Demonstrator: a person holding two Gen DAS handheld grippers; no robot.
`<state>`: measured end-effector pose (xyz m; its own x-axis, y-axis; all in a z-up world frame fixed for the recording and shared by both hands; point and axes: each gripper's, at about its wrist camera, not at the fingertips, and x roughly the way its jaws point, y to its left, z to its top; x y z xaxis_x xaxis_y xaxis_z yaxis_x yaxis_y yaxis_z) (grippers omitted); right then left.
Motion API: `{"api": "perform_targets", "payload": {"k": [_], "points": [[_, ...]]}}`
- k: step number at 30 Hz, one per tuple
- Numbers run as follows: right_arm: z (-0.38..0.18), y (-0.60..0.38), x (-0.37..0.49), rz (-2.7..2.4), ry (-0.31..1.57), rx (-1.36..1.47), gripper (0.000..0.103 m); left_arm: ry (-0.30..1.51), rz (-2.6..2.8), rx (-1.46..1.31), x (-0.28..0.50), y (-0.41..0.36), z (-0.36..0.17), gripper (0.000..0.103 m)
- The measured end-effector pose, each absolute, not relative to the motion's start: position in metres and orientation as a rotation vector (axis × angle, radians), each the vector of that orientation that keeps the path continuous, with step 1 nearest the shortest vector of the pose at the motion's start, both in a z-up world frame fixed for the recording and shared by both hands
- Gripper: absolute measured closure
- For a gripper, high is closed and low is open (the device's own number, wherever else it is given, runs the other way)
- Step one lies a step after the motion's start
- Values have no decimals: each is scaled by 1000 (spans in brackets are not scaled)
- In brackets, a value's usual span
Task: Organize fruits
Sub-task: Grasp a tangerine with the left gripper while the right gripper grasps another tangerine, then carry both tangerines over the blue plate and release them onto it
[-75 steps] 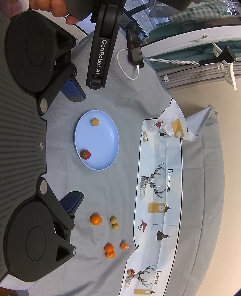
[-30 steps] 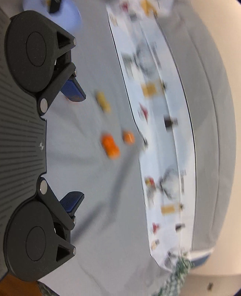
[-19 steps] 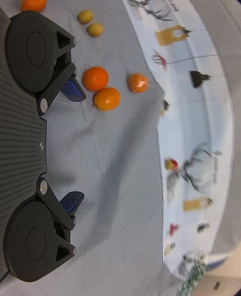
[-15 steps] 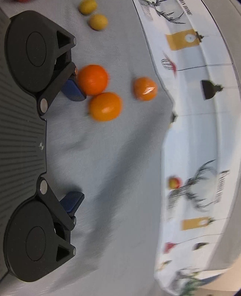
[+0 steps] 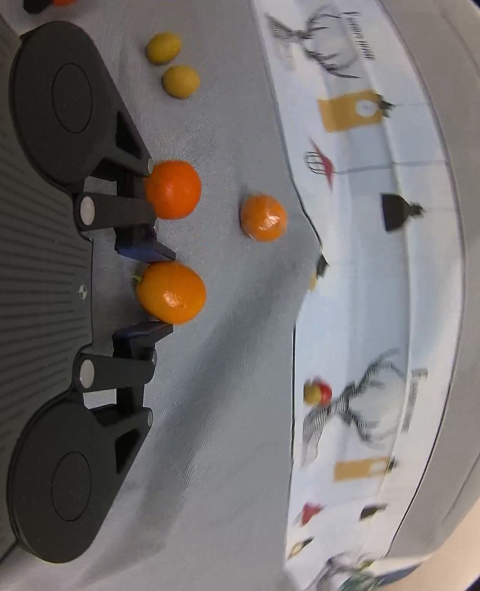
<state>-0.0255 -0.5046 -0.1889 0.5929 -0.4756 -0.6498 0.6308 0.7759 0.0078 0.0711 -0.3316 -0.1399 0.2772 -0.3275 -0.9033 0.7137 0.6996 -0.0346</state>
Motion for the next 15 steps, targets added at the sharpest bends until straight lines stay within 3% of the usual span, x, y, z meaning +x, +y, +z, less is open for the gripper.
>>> {"api": "perform_targets", "payload": {"k": [6, 15], "points": [[-135, -461, -89, -624, 614, 304, 67, 1008, -739, 376, 43, -293, -86, 64], [-51, -337, -152, -398, 530, 305, 67, 956, -623, 303, -15, -178, 0, 64]]}}
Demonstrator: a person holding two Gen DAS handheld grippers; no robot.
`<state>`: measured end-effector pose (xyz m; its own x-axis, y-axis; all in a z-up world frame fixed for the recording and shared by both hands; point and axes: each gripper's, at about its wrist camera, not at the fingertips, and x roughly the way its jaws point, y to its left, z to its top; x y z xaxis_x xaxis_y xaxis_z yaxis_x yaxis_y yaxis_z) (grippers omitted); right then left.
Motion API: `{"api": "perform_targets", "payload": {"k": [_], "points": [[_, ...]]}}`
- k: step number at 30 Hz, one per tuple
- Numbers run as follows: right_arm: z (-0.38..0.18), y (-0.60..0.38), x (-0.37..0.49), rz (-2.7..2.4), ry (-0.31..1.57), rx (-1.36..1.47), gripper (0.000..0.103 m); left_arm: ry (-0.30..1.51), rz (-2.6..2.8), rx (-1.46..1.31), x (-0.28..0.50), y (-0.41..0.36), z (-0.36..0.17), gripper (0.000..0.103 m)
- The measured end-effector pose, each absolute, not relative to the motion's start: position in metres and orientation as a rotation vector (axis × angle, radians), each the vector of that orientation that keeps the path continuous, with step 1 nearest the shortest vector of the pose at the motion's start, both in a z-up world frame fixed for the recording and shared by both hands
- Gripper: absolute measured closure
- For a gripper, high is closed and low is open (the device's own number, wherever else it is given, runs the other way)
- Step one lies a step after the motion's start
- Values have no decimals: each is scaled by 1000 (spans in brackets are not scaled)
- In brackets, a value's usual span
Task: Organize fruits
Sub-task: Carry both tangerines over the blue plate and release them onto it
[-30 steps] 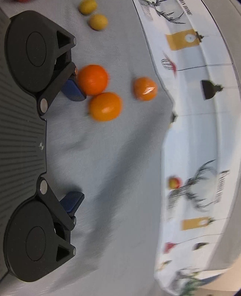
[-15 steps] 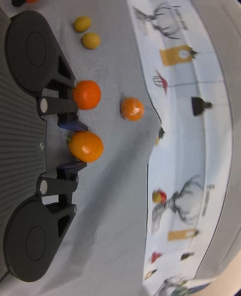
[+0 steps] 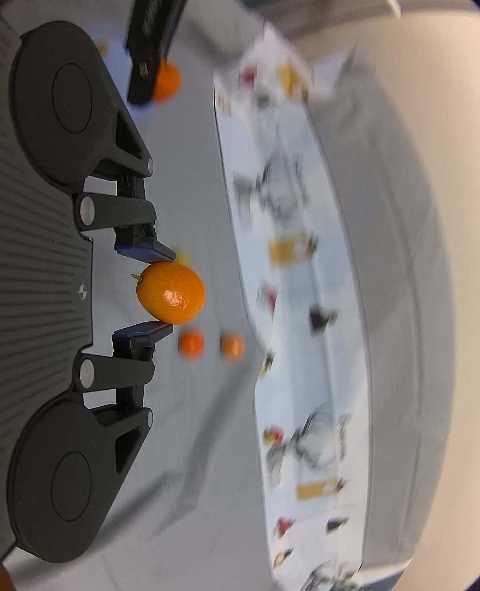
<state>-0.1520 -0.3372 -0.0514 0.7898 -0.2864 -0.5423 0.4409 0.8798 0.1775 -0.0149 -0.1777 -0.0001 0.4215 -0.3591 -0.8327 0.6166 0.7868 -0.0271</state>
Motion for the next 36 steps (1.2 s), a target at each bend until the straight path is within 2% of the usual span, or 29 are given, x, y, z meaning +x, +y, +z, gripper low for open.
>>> {"api": "perform_targets", "payload": {"k": [6, 14, 24, 36], "points": [[-12, -239, -170, -157, 537, 336, 67, 947, -493, 267, -43, -84, 24, 64], [15, -152, -184, -47, 575, 219, 67, 876, -420, 143, -73, 13, 44, 64], [31, -97, -202, -39, 569, 101, 67, 819, -439, 59, -100, 57, 56, 64], [30, -93, -195, -39, 584, 89, 67, 807, -430, 21, -102, 70, 58, 64]]}}
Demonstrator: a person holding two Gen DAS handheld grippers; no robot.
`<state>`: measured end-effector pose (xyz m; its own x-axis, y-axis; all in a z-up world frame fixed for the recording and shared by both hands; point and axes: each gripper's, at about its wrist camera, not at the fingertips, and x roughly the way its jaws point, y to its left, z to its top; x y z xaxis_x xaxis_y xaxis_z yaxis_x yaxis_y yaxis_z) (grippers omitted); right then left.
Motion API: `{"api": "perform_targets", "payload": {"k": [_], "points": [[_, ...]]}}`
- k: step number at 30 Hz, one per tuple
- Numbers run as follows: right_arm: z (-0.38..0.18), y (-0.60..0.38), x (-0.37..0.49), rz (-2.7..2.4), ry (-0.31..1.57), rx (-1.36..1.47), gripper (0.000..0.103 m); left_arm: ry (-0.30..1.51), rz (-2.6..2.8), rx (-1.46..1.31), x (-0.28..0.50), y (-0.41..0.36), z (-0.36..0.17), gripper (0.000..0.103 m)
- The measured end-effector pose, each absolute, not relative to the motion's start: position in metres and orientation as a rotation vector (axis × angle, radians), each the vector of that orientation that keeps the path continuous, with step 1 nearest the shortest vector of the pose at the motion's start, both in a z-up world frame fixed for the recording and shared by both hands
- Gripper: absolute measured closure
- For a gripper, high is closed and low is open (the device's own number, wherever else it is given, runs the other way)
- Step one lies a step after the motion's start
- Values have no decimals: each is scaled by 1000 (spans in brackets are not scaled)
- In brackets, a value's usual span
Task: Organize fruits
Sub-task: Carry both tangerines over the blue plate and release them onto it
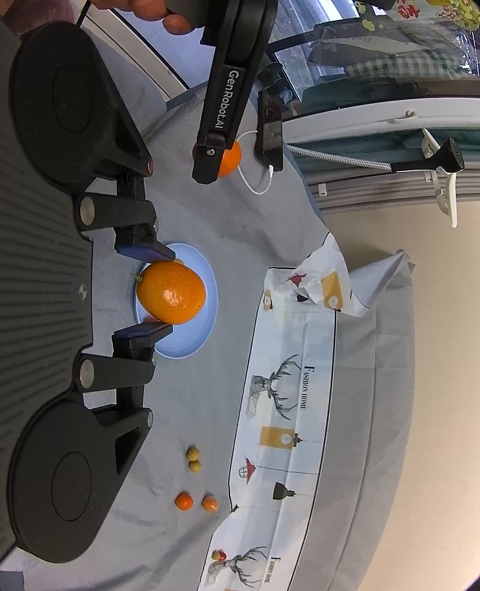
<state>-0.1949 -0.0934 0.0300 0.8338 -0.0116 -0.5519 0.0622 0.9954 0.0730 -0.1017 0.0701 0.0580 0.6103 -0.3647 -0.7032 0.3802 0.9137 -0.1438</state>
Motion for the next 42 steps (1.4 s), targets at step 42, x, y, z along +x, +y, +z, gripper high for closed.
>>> {"api": "perform_targets", "payload": {"k": [42], "points": [[-41, -124, -64, -50, 754, 115, 67, 976, -387, 74, 55, 12, -19, 64]]}}
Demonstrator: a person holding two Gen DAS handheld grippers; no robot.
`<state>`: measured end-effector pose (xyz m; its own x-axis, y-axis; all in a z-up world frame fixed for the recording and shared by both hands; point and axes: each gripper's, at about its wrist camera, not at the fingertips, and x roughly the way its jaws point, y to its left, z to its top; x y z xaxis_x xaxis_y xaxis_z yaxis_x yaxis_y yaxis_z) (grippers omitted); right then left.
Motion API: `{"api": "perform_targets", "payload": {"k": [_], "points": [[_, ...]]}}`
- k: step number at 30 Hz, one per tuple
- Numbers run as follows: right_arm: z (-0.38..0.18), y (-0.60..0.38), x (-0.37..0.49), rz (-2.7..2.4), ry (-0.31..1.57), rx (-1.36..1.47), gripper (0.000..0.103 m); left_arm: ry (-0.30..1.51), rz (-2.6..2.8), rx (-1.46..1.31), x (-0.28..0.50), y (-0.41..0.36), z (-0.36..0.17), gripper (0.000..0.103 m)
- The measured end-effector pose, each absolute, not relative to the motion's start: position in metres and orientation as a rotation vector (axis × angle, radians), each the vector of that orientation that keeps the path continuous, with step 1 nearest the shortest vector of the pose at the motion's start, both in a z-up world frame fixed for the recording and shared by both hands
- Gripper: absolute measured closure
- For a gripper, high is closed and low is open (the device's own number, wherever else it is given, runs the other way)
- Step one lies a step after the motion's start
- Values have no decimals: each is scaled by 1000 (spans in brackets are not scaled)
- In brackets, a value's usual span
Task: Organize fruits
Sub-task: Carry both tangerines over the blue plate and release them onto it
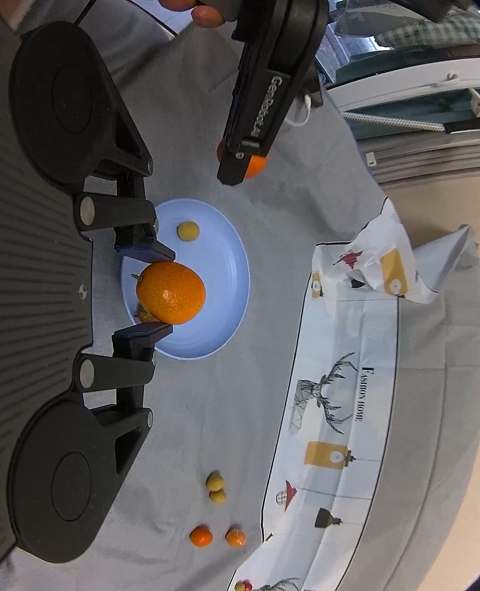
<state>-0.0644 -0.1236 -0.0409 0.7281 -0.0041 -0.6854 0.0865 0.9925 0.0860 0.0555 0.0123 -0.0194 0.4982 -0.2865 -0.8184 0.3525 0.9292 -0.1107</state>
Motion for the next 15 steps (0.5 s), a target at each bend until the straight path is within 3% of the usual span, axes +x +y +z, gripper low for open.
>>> {"api": "perform_targets", "payload": {"k": [15], "points": [[-109, -135, 14, -32, 865, 77, 67, 1083, -351, 198, 124, -22, -103, 64]]}}
